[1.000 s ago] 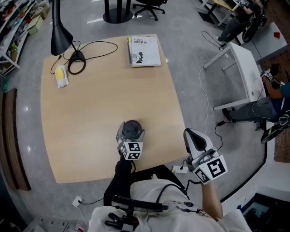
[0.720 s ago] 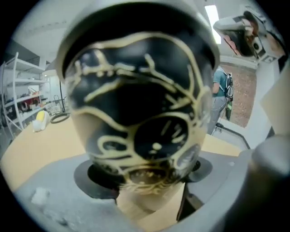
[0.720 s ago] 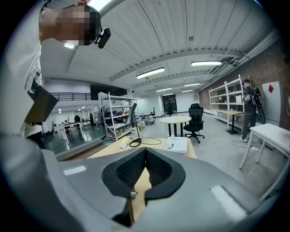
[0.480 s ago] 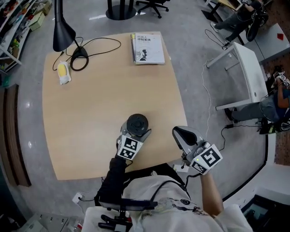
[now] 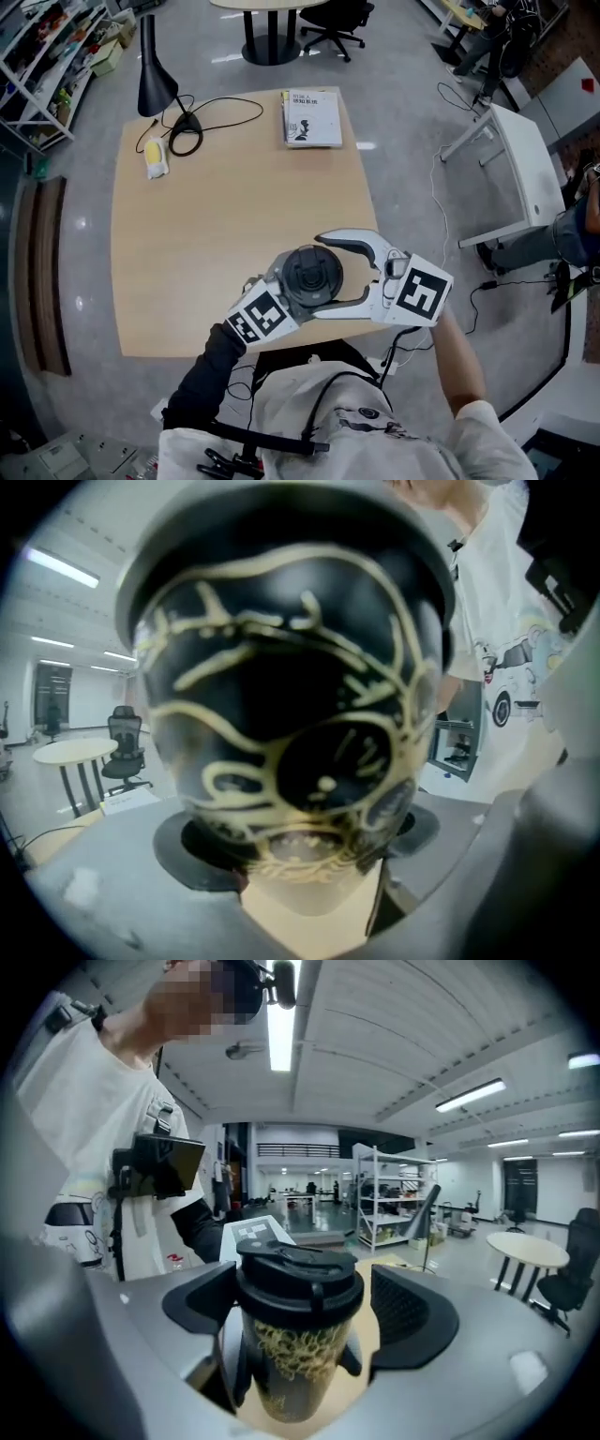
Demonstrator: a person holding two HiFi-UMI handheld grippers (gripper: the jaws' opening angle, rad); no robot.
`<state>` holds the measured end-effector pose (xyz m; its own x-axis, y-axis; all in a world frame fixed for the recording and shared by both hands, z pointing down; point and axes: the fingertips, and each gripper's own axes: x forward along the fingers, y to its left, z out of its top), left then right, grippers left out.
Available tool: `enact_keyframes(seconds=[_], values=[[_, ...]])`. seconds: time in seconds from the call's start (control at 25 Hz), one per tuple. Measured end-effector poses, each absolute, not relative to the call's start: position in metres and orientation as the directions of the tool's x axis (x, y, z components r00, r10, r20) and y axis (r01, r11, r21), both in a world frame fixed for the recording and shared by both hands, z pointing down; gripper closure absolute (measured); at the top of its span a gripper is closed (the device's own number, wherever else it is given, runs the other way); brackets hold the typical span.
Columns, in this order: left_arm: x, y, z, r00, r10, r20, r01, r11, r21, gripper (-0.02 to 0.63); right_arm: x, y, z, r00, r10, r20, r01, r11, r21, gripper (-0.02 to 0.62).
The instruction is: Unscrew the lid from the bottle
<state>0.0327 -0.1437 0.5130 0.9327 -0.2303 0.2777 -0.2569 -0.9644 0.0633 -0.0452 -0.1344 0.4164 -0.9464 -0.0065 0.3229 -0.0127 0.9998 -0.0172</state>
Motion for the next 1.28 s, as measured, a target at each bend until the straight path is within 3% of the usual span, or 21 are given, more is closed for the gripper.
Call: enact_keyframes(seconds=[0.32, 0.48, 0.56, 0.68, 0.72, 0.84, 0.92, 1.0, 1.08, 1.28], values=[[0.086, -0.092, 0.464, 0.958, -0.122, 0.259, -0.136, -0.99, 0.036, 0.202, -0.012, -0.078, 0.361, -0.946, 0.312, 0.084, 0.298, 0.944, -0.141, 0.124], [0.105, -0.049, 0.447, 0.964, 0.047, 0.263, 0.03, -0.997, 0.07, 0.202, 0.016, -0.042, 0.346, -0.786, 0.618, -0.008, 0.603, 0.763, -0.234, 0.124], [0.107, -0.039, 0.443, 0.966, 0.088, 0.245, 0.063, -0.992, 0.108, 0.199, 0.019, -0.034, 0.344, -0.707, 0.707, -0.015, 0.687, 0.681, -0.252, 0.124], [0.097, -0.05, 0.437, 0.98, 0.029, 0.195, 0.001, -0.99, 0.14, 0.201, 0.003, -0.05, 0.34, -0.778, 0.626, 0.054, 0.602, 0.768, -0.22, 0.095], [0.09, -0.06, 0.438, 0.979, -0.036, 0.2, -0.064, -0.989, 0.134, 0.201, -0.002, -0.064, 0.338, -0.849, 0.522, 0.088, 0.5, 0.845, -0.188, 0.053], [0.054, -0.102, 0.451, 0.907, -0.293, 0.302, -0.325, -0.944, 0.06, 0.199, -0.005, -0.099, 0.336, -0.978, 0.145, 0.15, 0.127, 0.984, -0.123, 0.027], [0.034, -0.122, 0.459, 0.841, -0.384, 0.382, -0.412, -0.911, -0.009, 0.199, -0.013, -0.102, 0.343, -0.981, 0.017, 0.195, 0.0, 0.996, -0.087, 0.026], [0.027, -0.126, 0.459, 0.831, -0.373, 0.413, -0.391, -0.919, -0.042, 0.199, -0.032, -0.104, 0.348, -0.977, -0.029, 0.212, -0.038, 0.999, -0.039, 0.039], [0.026, -0.118, 0.455, 0.869, -0.294, 0.399, -0.305, -0.952, -0.037, 0.199, -0.05, -0.1, 0.34, -0.988, 0.027, 0.151, 0.023, 0.999, -0.032, 0.133], [0.032, -0.063, 0.442, 0.922, 0.089, 0.377, 0.098, -0.995, -0.004, 0.199, -0.046, -0.058, 0.323, -0.879, 0.476, 0.032, 0.468, 0.873, -0.138, 0.133]])
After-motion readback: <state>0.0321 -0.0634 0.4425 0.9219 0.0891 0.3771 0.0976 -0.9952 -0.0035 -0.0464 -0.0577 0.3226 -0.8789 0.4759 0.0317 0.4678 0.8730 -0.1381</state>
